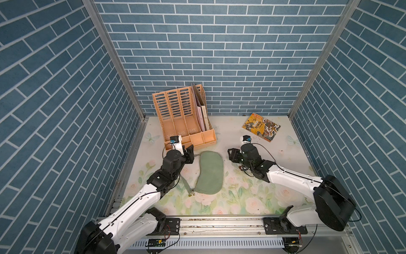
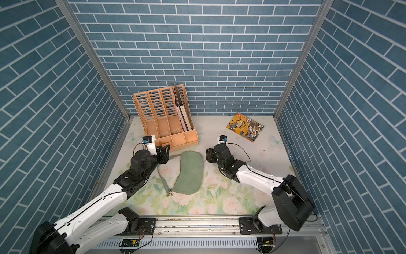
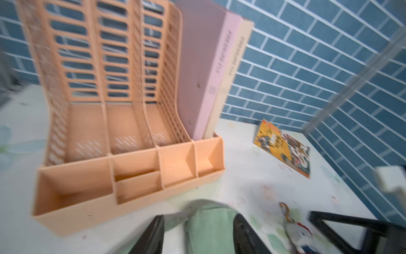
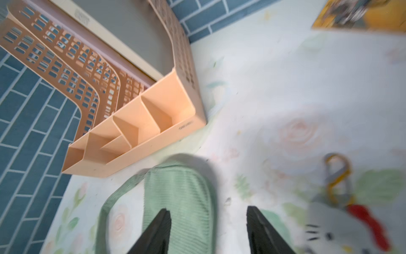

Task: Remove the decoration from the bag
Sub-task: Adjust the bag at the center of the board, then reset both arms

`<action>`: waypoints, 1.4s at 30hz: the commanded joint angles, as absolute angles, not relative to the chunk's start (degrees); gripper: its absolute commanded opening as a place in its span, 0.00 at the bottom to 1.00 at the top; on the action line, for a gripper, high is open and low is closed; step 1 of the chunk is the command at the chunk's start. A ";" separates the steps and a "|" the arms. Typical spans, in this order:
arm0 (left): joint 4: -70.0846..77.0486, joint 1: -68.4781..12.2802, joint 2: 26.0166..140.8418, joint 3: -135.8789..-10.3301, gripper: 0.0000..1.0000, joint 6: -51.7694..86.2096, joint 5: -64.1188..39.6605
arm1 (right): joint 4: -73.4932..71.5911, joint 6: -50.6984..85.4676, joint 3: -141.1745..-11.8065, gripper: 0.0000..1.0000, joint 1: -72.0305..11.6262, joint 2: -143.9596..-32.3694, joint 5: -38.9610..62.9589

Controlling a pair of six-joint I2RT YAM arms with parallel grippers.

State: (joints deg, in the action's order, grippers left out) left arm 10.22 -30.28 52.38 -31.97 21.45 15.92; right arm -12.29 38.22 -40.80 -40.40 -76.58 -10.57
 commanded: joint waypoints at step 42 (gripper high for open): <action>75.49 -3.16 86.35 -10.74 1.00 3.28 15.22 | -79.00 0.61 -9.20 1.00 -4.32 -87.10 -13.26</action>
